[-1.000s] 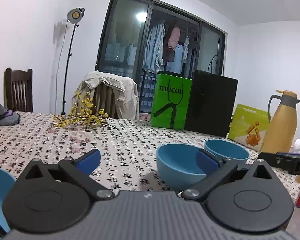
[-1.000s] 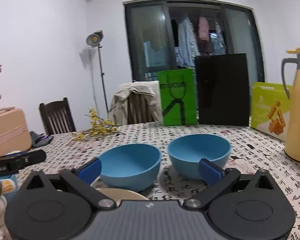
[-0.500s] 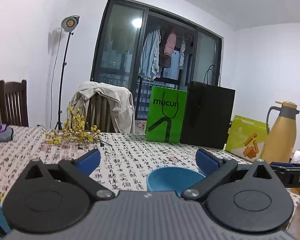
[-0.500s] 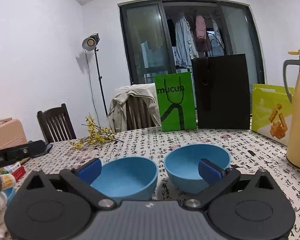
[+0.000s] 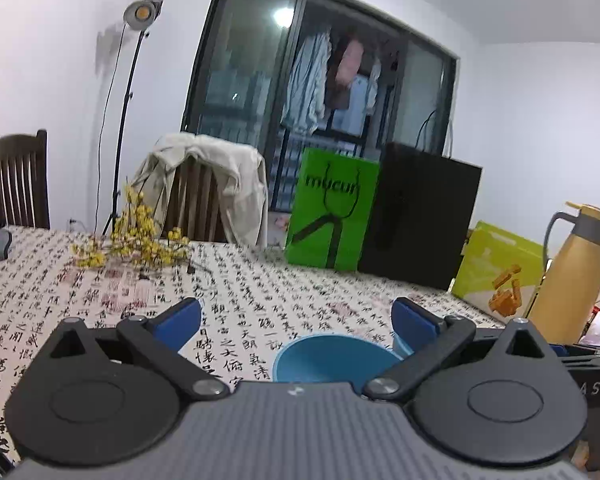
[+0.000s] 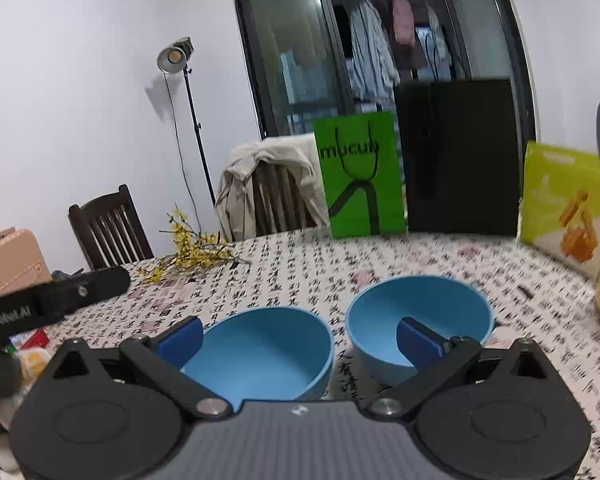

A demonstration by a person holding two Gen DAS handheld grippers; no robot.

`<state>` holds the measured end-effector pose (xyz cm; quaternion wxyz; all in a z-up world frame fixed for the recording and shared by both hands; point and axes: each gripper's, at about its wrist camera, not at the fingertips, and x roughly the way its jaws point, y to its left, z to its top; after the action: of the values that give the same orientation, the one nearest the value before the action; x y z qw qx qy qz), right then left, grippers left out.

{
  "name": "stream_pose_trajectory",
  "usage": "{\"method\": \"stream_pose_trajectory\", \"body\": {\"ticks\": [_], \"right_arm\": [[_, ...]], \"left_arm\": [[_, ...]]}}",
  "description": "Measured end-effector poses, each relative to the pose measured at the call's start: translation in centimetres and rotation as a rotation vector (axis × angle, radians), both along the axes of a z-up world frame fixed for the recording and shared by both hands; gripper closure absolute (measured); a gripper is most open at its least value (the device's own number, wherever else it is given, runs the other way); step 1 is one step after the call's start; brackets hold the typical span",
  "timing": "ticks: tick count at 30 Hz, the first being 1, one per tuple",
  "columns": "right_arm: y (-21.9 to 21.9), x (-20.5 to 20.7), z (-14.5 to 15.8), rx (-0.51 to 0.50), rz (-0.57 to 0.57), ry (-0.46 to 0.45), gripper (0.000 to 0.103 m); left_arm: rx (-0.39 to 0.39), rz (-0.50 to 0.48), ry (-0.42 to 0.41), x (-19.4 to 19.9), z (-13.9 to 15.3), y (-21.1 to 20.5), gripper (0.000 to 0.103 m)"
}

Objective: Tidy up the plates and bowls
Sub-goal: 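Lower both open grippers onto the rims of the two blue bowls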

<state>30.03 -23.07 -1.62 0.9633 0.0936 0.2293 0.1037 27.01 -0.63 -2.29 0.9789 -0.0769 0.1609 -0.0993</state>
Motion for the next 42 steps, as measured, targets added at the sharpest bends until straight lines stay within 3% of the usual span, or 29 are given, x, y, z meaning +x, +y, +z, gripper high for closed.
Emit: {"method": "stream_pose_trajectory", "body": {"ticks": [4,11,15,21,25,37,42], "right_arm": [[0.2,1.4,-0.1,0.001,-0.044,0.049,0.0],[0.5,3.0,-0.7,0.001,-0.073,0.123,0.0],[0.7,3.8,-1.0,0.009,-0.08,0.17,0.0],[1.2,4.5,-1.3,0.008,-0.089,0.225,0.0],[1.6,5.0,-1.5,0.012,-0.115,0.259,0.0],[2.5,6.8,-2.9,0.036,-0.12,0.351,0.001],[3.0,7.5,-3.5,0.031,-0.116,0.384,0.009]], "left_arm": [[0.026,0.041,0.055,1.9,-0.4,0.2,0.0],[0.039,0.126,0.238,5.9,-1.4,0.5,0.0],[-0.004,0.129,0.31,7.8,-1.8,0.6,0.0],[-0.025,0.146,0.363,9.4,-2.0,0.0,0.0],[-0.059,0.106,0.404,10.7,-2.2,-0.2,0.0],[-0.008,0.116,0.471,12.7,-5.1,-0.4,0.0],[0.013,0.104,0.484,12.8,-5.7,-0.2,0.0]]}}
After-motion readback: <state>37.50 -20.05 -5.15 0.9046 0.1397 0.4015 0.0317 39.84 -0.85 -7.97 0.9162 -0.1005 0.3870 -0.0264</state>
